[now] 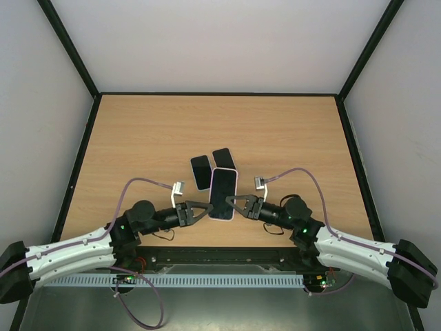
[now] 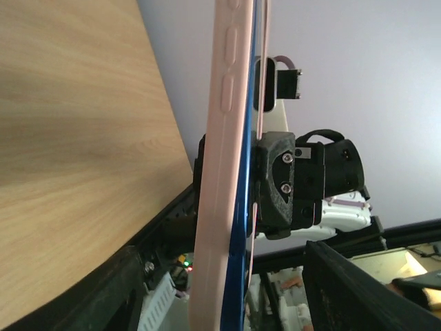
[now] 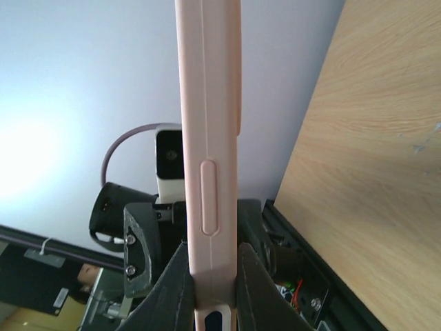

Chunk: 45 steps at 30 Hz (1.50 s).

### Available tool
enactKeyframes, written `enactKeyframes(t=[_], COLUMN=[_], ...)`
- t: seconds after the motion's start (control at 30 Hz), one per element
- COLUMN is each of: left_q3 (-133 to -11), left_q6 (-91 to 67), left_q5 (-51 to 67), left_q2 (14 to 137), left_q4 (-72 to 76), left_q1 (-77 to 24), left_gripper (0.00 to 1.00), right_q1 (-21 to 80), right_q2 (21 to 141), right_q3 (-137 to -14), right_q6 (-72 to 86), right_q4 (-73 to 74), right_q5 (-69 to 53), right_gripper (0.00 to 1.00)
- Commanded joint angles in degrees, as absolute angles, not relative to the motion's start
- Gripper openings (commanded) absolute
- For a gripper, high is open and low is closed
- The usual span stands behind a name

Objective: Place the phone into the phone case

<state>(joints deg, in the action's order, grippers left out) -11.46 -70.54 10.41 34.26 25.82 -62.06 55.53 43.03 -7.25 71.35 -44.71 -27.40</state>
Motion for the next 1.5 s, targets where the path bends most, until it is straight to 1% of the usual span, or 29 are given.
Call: enactKeyframes(t=[0.0,0.03,0.1,0.17,0.27,0.3,0.5,0.53,0.63,0.7,0.73,0.8,0.9,0.97,1.07,1.2,1.3,1.37,1.4,1.47], left_q3=[-11.00,-10.99,-10.92,-10.99,-11.71,-12.03,-12.89,-12.96,-13.28,-13.80,-14.21,-14.97,-16.71,-18.19,-19.42,-20.12,-20.94,-21.45,-21.68,-21.82], left_q6=[-69.08,-69.01,-68.78,-68.58,-67.62,-67.21,-66.90,-67.03,-67.56,-67.30,-66.95,-65.99,-64.20,-63.31,-62.94,-62.79,-62.35,-62.21,-62.21,-62.43], left_q5=[12.97,12.62,11.61,10.49,9.19,8.64,6.94,6.94,6.60,6.59,6.59,6.55,6.72,7.47,6.94,5.20,6.46,6.84,6.70,5.85], left_q2=[36.08,35.97,35.53,34.57,33.19,32.88,31.63,31.64,31.79,32.13,32.43,33.23,35.65,37.58,39.92,41.31,42.56,43.21,43.46,43.84], left_q4=[28.94,28.63,27.56,26.31,23.61,22.39,18.26,18.26,17.83,17.84,17.85,17.95,17.77,17.77,17.44,17.55,18.37,17.90,17.46,16.03], left_q1=[-61.85,-61.85,-61.87,-61.79,-61.81,-61.77,-61.76,-61.75,-61.77,-61.71,-61.78,-61.78,-61.75,-61.78,-61.79,-61.70,-61.59,-61.54,-61.47,-61.52], left_gripper=[0.58,0.51,0.34,0.21,0.04,0.03,0.03,0.07,0.33,0.46,0.50,0.56,0.59,0.58,0.51,0.33,0.15,0.05,0.03,0.02], right_q1=[55.94,55.95,55.94,55.90,55.95,55.98,55.92,55.97,55.97,55.97,55.91,55.91,55.91,55.90,55.90,55.97,55.92,55.91,55.94,55.90], right_q2=[41.08,40.93,40.56,40.35,40.75,40.95,41.39,41.40,41.61,41.70,41.87,42.71,44.45,45.46,46.66,46.75,45.42,44.62,44.19,43.37], right_q3=[-10.76,-10.81,-10.74,-10.73,-10.65,-10.57,-9.90,-9.86,-10.09,-10.25,-10.20,-10.20,-9.29,-8.72,-8.34,-7.63,-6.09,-5.81,-5.88,-5.76], right_q6=[69.73,69.66,69.54,69.44,69.35,69.35,69.01,68.85,68.29,68.13,68.07,68.00,68.92,69.69,70.01,69.47,69.68,69.42,69.17,68.65], right_q4=[-45.24,-44.73,-44.10,-43.65,-43.32,-43.33,-43.30,-43.04,-42.62,-43.00,-43.32,-43.85,-46.93,-48.82,-50.80,-50.71,-50.45,-49.64,-48.90,-47.26], right_q5=[-22.65,-22.33,-21.78,-21.46,-21.37,-21.44,-21.62,-21.71,-22.72,-24.29,-25.16,-27.23,-29.93,-30.95,-32.64,-34.25,-34.28,-34.37,-34.32,-33.64], right_gripper=[0.06,0.06,0.06,0.06,0.07,0.07,0.07,0.07,0.07,0.07,0.07,0.07,0.07,0.07,0.07,0.07,0.07,0.07,0.07,0.10])
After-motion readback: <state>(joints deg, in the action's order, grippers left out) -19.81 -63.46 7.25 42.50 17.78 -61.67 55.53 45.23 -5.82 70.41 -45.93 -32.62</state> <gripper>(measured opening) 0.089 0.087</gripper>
